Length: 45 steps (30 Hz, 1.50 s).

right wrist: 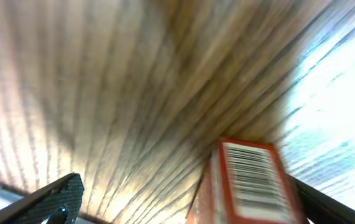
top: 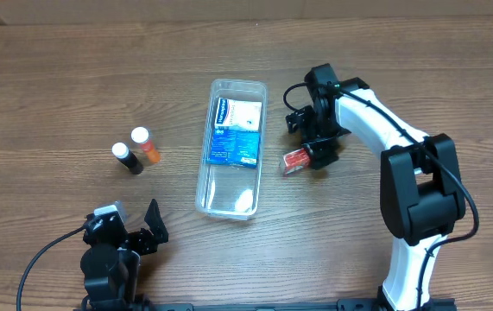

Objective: Pack container

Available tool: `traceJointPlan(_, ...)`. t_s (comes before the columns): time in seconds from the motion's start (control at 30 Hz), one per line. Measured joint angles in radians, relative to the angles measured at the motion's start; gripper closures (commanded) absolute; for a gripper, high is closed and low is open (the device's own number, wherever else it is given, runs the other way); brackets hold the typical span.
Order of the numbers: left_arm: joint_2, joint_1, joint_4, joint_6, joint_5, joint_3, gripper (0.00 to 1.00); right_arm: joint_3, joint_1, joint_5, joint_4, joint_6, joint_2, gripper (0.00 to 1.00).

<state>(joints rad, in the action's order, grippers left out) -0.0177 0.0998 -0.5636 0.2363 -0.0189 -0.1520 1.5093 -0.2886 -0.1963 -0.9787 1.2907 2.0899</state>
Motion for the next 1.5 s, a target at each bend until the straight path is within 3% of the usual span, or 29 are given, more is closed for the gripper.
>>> traceJointPlan(0.47,0.000,0.000,0.000,0.000,0.000,0.000,0.00,0.016,-0.077,0.023,-0.107,-0.035,-0.098,0.00)
traceJointPlan(0.7,0.000,0.000,0.000,0.000,0.000,0.000,0.00,0.016,-0.117,0.044,-0.122,-0.034,-0.098,0.09)
traceJointPlan(0.9,0.000,0.000,0.000,0.000,0.000,0.000,0.00,0.016,-0.117,0.079,-0.137,-0.037,-0.098,0.37)
traceJointPlan(1.07,0.000,0.000,0.000,0.000,0.000,0.000,0.00,0.016,-0.117,0.109,-0.176,-0.034,-0.098,0.41)
traceJointPlan(1.17,0.000,0.000,0.000,0.000,0.000,0.000,0.00,0.016,-0.117,0.153,-0.219,-0.037,-0.098,0.56)
traceJointPlan(1.3,0.000,0.000,0.000,0.000,0.000,0.000,0.00,0.016,-0.117,0.217,-0.249,-0.069,-0.098,0.56)
traceJointPlan(1.5,0.000,0.000,0.000,0.000,0.000,0.000,0.00,0.016,-0.117,0.242,-0.251,-0.151,-0.098,0.77)
